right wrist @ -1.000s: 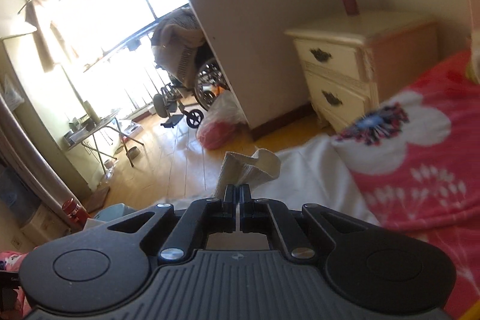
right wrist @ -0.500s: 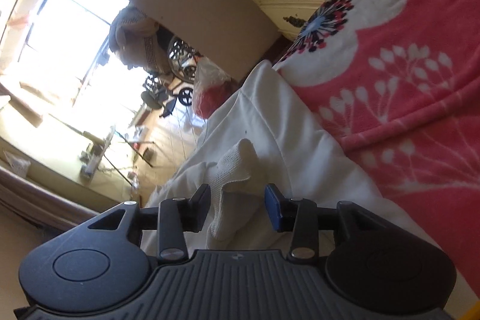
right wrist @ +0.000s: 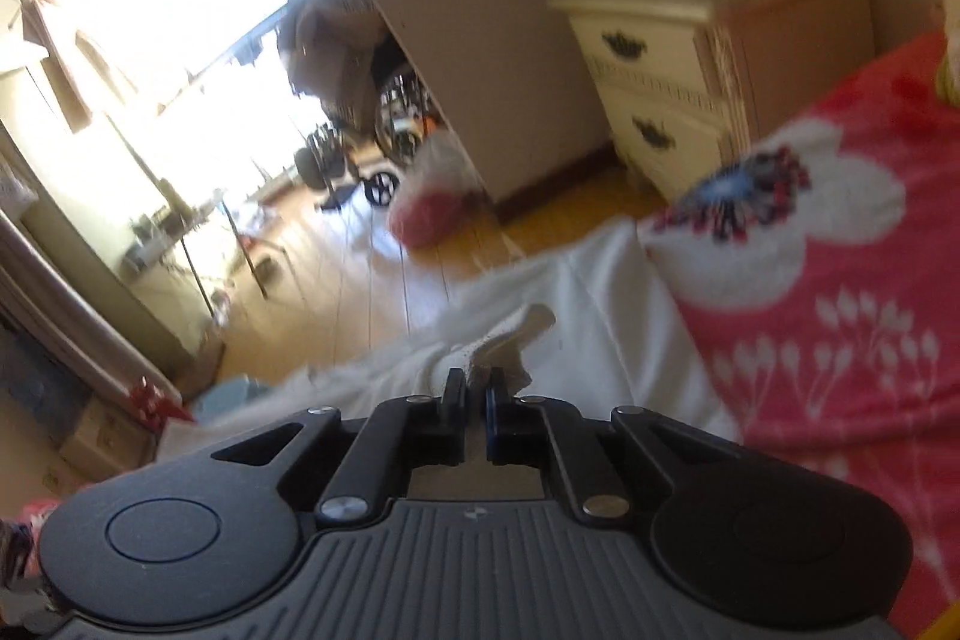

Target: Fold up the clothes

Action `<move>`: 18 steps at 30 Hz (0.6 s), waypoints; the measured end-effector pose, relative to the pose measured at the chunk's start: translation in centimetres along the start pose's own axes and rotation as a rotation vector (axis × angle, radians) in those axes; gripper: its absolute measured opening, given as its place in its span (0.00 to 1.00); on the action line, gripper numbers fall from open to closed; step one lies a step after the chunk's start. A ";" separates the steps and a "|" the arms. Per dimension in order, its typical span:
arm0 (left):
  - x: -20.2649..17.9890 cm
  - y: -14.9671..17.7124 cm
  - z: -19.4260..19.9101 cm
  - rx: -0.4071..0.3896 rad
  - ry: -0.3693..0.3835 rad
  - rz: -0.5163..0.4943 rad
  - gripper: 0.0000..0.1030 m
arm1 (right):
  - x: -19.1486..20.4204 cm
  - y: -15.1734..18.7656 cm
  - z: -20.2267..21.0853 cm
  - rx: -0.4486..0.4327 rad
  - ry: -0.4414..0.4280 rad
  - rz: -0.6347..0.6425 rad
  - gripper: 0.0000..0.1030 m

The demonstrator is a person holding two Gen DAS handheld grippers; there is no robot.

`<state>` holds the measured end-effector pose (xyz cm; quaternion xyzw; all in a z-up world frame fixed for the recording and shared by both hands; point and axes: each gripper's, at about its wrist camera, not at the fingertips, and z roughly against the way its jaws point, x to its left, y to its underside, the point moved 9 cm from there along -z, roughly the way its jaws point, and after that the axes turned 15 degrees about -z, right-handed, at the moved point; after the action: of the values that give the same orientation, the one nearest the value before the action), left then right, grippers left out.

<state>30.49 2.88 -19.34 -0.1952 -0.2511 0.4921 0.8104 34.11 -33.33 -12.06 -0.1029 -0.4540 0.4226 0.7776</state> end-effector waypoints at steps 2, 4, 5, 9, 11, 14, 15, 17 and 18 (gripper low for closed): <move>0.1 0.3 -0.1 0.009 0.001 0.003 0.62 | -0.2 -0.4 0.2 -0.008 0.019 0.015 0.05; 0.2 0.6 -0.2 0.018 0.003 0.011 0.62 | -1.5 0.0 -0.5 0.011 0.053 0.014 0.05; 0.3 0.7 -0.2 0.021 0.005 0.017 0.62 | -2.3 0.6 -1.0 0.025 0.076 0.011 0.05; 0.7 1.0 -0.1 0.029 0.009 0.033 0.62 | -4.5 2.2 -2.3 0.054 0.132 0.015 0.05; 0.8 1.0 -0.1 0.032 0.009 0.026 0.62 | -3.0 1.3 -1.3 0.011 0.093 0.045 0.05; 0.7 1.2 -0.3 0.042 0.009 0.020 0.62 | -0.8 0.2 -0.2 -0.044 0.047 0.128 0.05; 0.7 1.3 -0.4 0.048 0.010 0.021 0.62 | -0.9 0.2 -0.4 -0.037 0.061 0.144 0.05; 0.6 1.3 -0.5 0.052 0.016 0.030 0.62 | -2.2 0.8 -1.4 -0.002 0.101 0.152 0.05; 0.5 1.4 -0.4 0.052 0.018 0.026 0.62 | -3.5 1.5 -2.1 0.030 0.128 0.139 0.05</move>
<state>30.01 3.89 -20.35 -0.1816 -0.2284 0.5071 0.8110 34.15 -34.53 -16.20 -0.1494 -0.3888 0.4749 0.7752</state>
